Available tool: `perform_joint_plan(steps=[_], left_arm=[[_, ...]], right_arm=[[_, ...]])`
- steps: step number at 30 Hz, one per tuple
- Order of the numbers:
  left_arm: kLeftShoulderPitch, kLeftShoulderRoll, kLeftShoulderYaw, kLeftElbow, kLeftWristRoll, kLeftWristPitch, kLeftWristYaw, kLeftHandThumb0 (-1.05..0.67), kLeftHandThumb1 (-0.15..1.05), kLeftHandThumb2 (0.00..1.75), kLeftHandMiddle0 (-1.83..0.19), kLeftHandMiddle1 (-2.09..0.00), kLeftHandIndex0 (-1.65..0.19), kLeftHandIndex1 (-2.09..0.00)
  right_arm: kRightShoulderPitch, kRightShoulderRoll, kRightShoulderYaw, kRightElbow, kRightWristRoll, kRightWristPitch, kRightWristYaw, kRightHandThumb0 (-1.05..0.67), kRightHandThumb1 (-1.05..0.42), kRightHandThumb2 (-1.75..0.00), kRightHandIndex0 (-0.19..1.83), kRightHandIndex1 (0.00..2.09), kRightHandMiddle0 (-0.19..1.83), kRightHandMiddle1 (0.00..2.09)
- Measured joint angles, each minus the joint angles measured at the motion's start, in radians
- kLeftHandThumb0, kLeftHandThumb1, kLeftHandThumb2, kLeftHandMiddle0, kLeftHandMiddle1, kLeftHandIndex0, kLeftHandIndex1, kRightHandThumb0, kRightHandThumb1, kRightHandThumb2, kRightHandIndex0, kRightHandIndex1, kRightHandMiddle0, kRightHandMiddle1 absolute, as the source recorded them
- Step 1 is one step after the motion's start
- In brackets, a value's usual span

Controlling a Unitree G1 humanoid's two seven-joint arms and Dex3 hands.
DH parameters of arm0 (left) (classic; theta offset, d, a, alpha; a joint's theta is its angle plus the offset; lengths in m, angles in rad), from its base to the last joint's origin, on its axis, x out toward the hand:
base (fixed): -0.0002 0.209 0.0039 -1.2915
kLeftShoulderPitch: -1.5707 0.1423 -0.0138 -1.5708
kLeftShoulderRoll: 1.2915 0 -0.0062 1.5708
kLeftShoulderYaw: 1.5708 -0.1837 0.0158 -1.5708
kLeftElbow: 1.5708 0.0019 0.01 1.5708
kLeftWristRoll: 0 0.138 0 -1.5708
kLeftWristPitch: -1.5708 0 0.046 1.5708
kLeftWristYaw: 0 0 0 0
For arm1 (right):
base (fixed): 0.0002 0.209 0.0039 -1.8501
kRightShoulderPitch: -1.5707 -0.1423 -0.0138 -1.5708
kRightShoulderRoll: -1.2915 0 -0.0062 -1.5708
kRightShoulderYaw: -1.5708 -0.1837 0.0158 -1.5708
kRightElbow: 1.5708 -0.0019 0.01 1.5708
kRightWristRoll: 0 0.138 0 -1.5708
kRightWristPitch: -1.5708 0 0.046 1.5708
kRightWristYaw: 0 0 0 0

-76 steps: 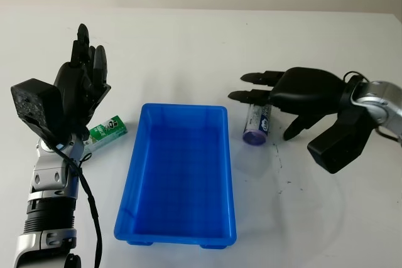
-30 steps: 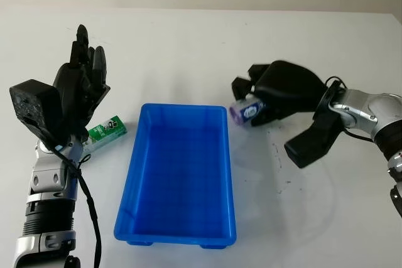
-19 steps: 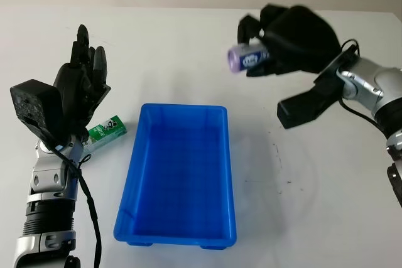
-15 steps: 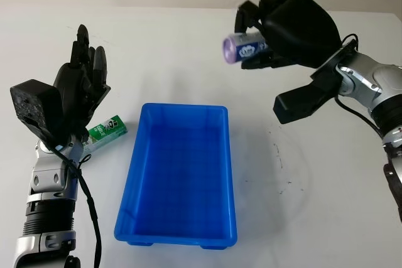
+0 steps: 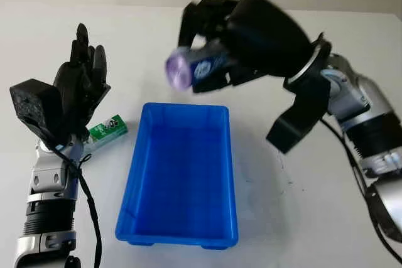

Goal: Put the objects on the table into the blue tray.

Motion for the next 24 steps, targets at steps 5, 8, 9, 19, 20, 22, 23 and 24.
perform_joint_plan(steps=[5,8,9,19,20,22,23,24], left_arm=[[0.000,0.000,-0.001,-0.004,0.000,0.001,0.000,-0.77,1.05,0.66,0.19,0.00,0.19,0.00],[0.000,-0.001,-0.001,-0.005,0.000,0.005,0.000,-0.78,1.05,0.66,0.19,0.00,0.19,0.00],[0.000,-0.001,-0.001,-0.005,0.000,0.007,0.000,-0.78,1.05,0.66,0.19,0.00,0.19,0.00],[0.000,-0.001,-0.001,-0.004,0.000,0.010,0.000,-0.78,1.05,0.65,0.19,0.00,0.19,0.00],[0.000,-0.001,-0.001,-0.004,0.000,0.010,0.000,-0.78,1.05,0.65,0.19,0.00,0.19,0.00],[0.000,-0.001,-0.002,-0.004,0.000,0.010,0.002,-0.79,1.05,0.65,0.19,0.00,0.19,0.00],[0.000,-0.001,-0.001,-0.004,0.000,0.010,0.003,-0.79,1.05,0.66,0.19,0.00,0.19,0.00],[0.000,-0.002,-0.001,-0.004,0.000,0.009,0.006,-0.78,1.05,0.65,0.19,0.00,0.19,0.00]], right_arm=[[0.019,0.007,-0.001,-0.043,0.082,0.042,0.203,-0.57,-1.05,-0.18,0.97,2.09,0.74,2.09],[0.021,0.003,-0.001,-0.078,0.146,0.127,0.364,-0.66,-1.05,-0.14,0.50,2.04,0.35,2.05],[0.021,0.001,-0.001,-0.090,0.166,0.150,0.411,-0.70,-1.05,-0.14,0.36,1.92,0.20,1.93],[0.030,-0.010,-0.020,-0.172,0.266,0.301,0.673,-0.93,-1.05,-0.31,-0.18,0.02,-0.19,0.03],[0.033,-0.010,-0.025,-0.174,0.261,0.301,0.672,-0.94,-1.05,-0.32,-0.19,0.01,-0.19,0.02],[0.040,-0.010,-0.038,-0.174,0.248,0.294,0.661,-0.94,-1.05,-0.32,-0.19,0.00,-0.19,0.00],[0.042,-0.008,-0.045,-0.174,0.241,0.288,0.653,-0.95,-1.05,-0.33,-0.19,0.00,-0.19,0.00],[0.046,-0.005,-0.052,-0.174,0.239,0.286,0.639,-0.96,-1.05,-0.39,-0.19,0.00,-0.19,0.00]])
